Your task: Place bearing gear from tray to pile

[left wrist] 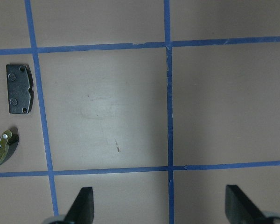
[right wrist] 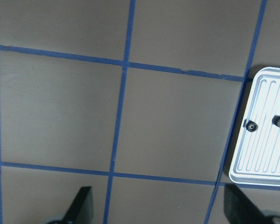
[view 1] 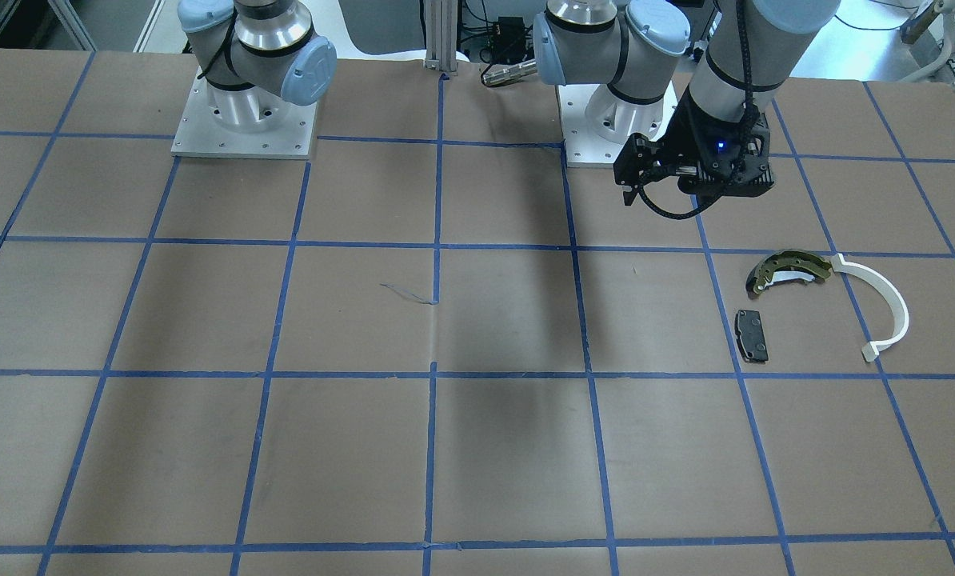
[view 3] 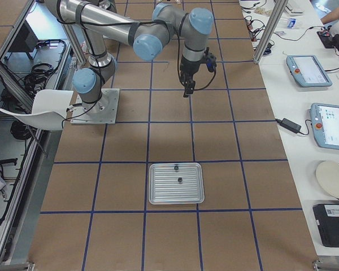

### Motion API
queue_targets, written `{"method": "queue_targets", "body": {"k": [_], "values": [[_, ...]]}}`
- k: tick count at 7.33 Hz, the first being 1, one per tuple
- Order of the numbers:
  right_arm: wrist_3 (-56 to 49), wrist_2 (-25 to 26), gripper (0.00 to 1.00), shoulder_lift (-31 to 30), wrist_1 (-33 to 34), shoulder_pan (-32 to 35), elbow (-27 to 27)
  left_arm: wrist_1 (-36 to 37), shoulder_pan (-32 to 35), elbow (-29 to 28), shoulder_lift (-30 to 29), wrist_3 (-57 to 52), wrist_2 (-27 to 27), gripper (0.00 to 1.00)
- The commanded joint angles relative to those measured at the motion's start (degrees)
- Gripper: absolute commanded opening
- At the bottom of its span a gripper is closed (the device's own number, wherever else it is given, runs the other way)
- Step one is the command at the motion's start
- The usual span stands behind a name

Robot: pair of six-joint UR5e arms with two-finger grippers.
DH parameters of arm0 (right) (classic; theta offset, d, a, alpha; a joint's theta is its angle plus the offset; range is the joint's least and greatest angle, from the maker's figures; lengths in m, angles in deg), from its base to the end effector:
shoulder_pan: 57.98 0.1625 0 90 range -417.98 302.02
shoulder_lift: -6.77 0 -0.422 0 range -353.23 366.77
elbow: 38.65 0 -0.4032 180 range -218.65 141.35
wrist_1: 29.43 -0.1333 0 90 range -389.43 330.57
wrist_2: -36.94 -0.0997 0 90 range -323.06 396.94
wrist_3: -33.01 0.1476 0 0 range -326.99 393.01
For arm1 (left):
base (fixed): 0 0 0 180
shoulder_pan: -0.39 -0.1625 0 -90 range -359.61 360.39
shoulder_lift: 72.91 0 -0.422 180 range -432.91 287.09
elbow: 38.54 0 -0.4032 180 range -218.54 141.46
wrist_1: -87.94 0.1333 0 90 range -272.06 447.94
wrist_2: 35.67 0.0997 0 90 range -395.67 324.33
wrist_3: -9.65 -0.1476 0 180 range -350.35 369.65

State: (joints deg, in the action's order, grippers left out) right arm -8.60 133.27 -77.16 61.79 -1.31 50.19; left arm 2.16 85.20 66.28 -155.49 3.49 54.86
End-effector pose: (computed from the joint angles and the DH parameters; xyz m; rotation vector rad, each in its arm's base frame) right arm -0.1970 -0.5125 0.3948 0.2284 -3.0792 -0.1828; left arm -0.0919 -0.4468 0.3761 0.0270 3.1365 0.0881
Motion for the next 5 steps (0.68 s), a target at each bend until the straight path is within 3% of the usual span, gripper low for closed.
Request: {"method": "queue_targets", "body": {"k": [1, 2, 5], "values": [[-9.77, -0.34, 1.00, 8.65, 9.90, -11.01, 0.19, 0.00, 0.01, 0.20, 0.06, 0.00, 0.17, 1.00], [-13.29, -0.52, 1.00, 13.21, 16.30, -13.24, 0.19, 0.09, 0.01, 0.47, 0.32, 0.00, 0.26, 1.00], [-19.73, -0.35, 0.99, 21.67, 25.19, -19.49, 0.36, 0.62, 0.01, 0.99, 0.50, -0.43, 0.26, 1.00]]}}
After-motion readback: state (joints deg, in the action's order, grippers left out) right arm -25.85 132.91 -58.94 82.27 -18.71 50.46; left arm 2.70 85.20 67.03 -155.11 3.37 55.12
